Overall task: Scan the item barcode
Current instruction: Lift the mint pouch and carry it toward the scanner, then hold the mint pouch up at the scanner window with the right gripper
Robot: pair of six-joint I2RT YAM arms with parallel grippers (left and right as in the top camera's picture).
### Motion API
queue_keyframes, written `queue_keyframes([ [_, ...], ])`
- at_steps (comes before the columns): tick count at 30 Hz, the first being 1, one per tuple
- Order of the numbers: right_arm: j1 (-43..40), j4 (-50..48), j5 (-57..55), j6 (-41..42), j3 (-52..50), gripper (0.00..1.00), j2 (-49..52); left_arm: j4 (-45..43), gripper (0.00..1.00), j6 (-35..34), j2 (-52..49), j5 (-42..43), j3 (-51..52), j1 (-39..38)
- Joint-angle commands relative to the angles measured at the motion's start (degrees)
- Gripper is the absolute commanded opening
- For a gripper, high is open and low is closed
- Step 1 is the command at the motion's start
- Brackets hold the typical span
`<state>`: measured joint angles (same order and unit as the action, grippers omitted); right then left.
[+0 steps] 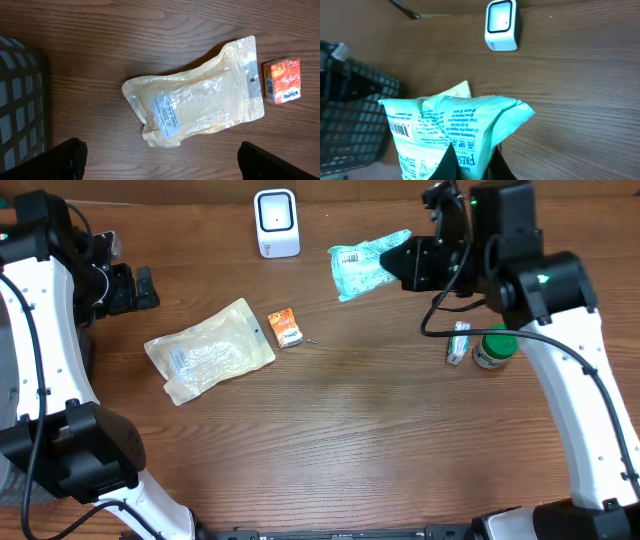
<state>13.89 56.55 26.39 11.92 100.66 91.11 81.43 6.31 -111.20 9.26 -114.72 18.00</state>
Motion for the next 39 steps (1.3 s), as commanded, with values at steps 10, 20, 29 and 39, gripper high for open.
queue_keyframes([
  [10,7.0,0.0,-18.7,5.7,5.4,0.04,1.1,0.0,1.00,-0.3,0.7,0.7,-1.1,-0.4],
  [20,16.4,0.2,-48.0,-4.0,33.2,0.04,22.5,0.0,1.00,-0.3,0.7,0.7,-1.1,-0.4],
  [29,24.8,-41.4,-76.5,-50.7,33.2,0.04,40.5,0.0,0.99,-0.3,0.7,0.7,-1.1,-0.4],
  [39,23.1,-69.9,-60.7,-81.4,32.8,0.04,55.3,0.0,1.00,-0.3,0.7,0.7,-1.1,-0.4],
])
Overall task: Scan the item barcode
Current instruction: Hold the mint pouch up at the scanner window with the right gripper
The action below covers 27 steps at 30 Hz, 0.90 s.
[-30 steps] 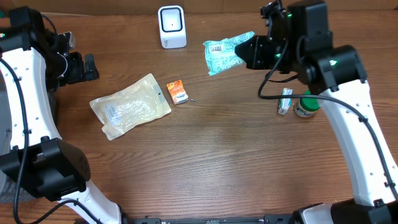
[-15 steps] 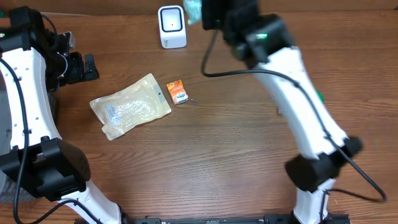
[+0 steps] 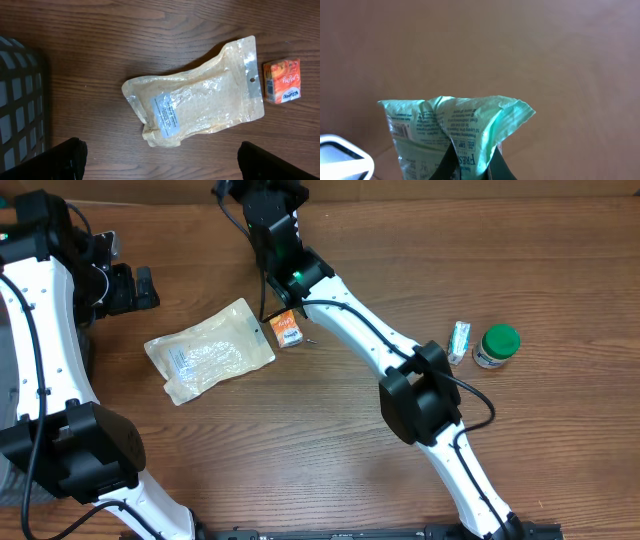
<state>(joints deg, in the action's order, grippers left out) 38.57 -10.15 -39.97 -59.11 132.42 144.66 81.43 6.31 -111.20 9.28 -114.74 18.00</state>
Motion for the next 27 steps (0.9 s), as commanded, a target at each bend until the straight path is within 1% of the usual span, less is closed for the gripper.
queue_keyframes([
  [1,-2.1,-4.1,7.1,-10.3,1.0,0.04,2.6,0.0,0.99,-0.3,0.7,0.6,-1.1,-0.4],
  [7,-5.0,-4.5,11.9,-9.9,0.4,0.04,5.3,0.0,1.00,-0.3,0.7,0.6,-1.1,-0.4],
  [11,-5.1,-2.8,16.6,-9.9,0.3,0.04,5.3,0.0,1.00,-0.3,0.7,0.6,-1.1,-0.4],
  [17,-4.6,0.3,17.8,-9.9,0.3,0.04,5.3,0.0,1.00,-0.3,0.7,0.6,-1.1,-0.4],
  [27,-4.4,-0.1,17.4,-9.9,0.3,0.04,5.4,0.0,1.00,-0.3,0.7,0.6,-1.1,-0.4],
])
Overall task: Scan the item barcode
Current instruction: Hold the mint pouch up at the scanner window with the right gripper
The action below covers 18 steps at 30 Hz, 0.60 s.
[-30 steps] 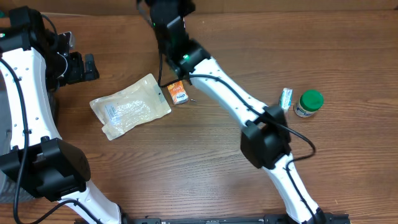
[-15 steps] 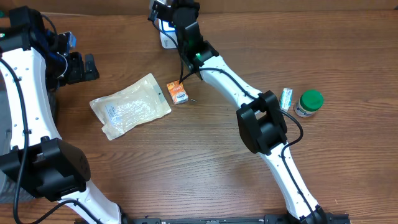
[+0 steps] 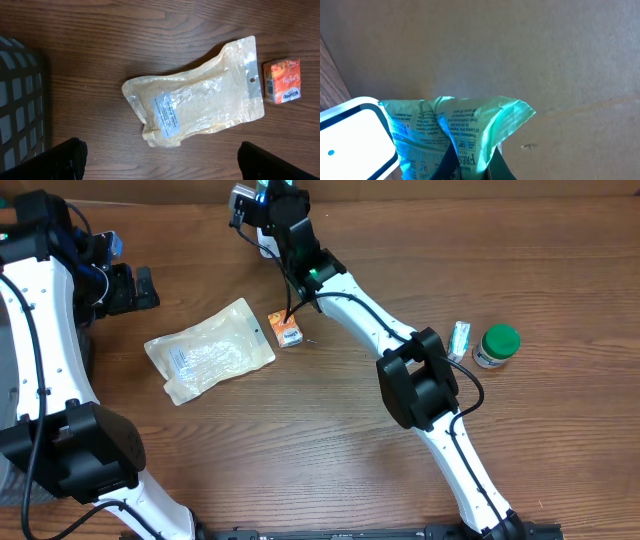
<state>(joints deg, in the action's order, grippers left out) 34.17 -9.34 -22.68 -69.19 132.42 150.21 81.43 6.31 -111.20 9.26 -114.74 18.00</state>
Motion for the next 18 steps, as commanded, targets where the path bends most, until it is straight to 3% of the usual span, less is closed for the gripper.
queue_keyframes([
  [1,0.1,-1.5,-0.5,0.1,0.3,0.04,-0.2,0.0,1.00,-0.3,0.7,0.6,-1.1,-0.4],
  [12,0.3,-2.1,-2.7,0.5,0.3,0.04,-2.3,0.0,1.00,-0.3,0.7,0.7,-1.1,-0.4],
  [18,0.2,6.4,-2.8,14.6,0.3,0.04,-10.5,0.0,0.99,-0.3,0.7,0.7,-1.1,-0.4],
])
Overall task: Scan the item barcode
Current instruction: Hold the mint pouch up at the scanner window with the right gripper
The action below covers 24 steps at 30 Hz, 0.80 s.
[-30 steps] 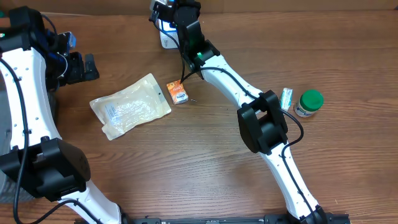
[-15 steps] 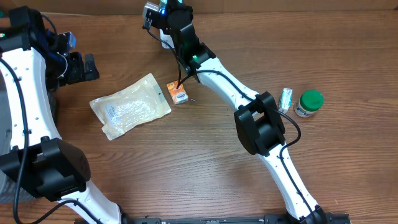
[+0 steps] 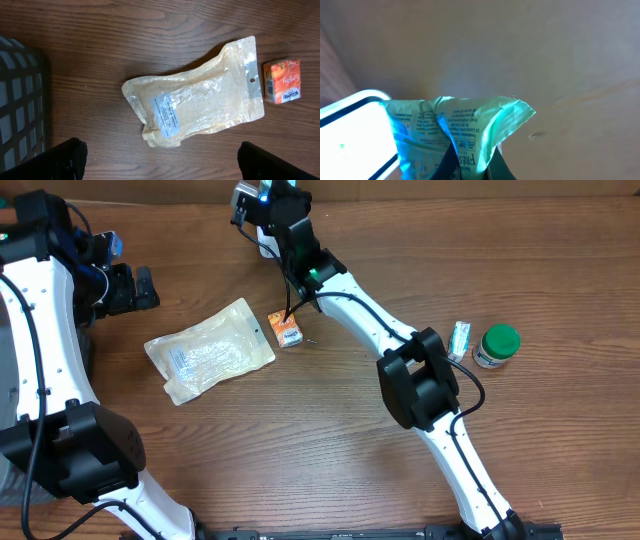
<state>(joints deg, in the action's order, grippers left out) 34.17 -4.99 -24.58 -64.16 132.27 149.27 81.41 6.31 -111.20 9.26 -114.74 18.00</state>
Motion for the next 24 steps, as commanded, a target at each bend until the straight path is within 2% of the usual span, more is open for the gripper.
queue_keyframes([
  [1,0.2,3.8,-0.9,12.9,0.4,0.04,-11.3,0.0,1.00,-0.3,0.7,0.7,-1.1,-0.4],
  [6,0.3,14.9,-0.5,32.5,0.5,0.04,-21.5,0.0,0.99,-0.3,0.7,0.7,-1.1,-0.4],
  [13,-2.2,49.2,7.6,76.6,0.5,0.04,-37.7,0.0,1.00,-0.3,0.7,0.7,-1.1,-0.4],
  [19,-8.2,79.3,7.5,94.9,0.4,0.04,-42.2,0.0,0.99,-0.3,0.7,0.6,-1.1,-0.4],
  [20,-8.8,81.4,7.5,96.9,0.4,0.04,-42.0,0.0,1.00,-0.3,0.7,0.7,-1.1,-0.4],
  [21,-10.4,86.8,7.5,102.5,0.3,0.04,-41.2,0.0,1.00,-0.3,0.7,0.7,-1.1,-0.4],
  [24,-13.0,92.4,7.5,110.9,-1.1,0.04,-39.7,0.0,1.00,-0.3,0.7,0.7,-1.1,-0.4],
])
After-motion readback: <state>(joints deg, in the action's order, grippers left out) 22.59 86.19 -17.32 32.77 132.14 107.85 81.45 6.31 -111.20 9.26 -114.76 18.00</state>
